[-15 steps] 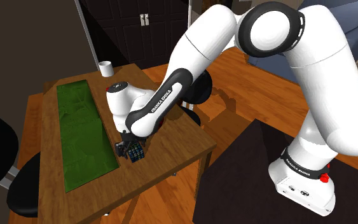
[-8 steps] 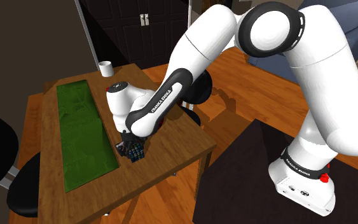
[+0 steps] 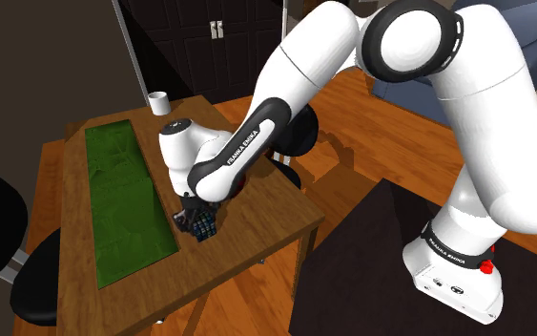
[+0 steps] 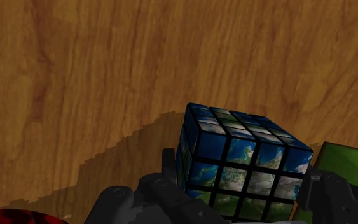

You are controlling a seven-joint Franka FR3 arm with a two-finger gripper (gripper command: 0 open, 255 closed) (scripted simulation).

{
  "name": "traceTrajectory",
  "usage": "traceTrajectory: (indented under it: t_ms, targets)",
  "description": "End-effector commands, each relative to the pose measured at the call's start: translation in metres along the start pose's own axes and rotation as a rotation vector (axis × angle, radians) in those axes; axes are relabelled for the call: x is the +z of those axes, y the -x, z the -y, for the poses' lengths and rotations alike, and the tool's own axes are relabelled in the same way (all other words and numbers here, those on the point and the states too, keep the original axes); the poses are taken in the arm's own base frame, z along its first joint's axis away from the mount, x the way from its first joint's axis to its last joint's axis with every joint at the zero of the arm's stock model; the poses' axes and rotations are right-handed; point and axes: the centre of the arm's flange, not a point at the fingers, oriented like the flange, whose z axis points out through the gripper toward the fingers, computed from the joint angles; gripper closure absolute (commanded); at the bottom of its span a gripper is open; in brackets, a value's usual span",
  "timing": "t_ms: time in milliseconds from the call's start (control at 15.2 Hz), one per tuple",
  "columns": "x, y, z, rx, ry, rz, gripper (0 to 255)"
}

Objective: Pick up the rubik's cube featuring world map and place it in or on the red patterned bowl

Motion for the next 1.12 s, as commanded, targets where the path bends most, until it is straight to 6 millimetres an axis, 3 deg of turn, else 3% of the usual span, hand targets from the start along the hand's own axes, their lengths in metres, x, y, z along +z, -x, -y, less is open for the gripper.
traceTrajectory:
  t_ms: [0, 1056]
  targets:
    - [-0.011, 0.0, 0.001, 0.0, 0.0, 0.0, 255]
    - [-0.095, 0.001, 0.002, 0.0, 0.0, 0.0, 255]
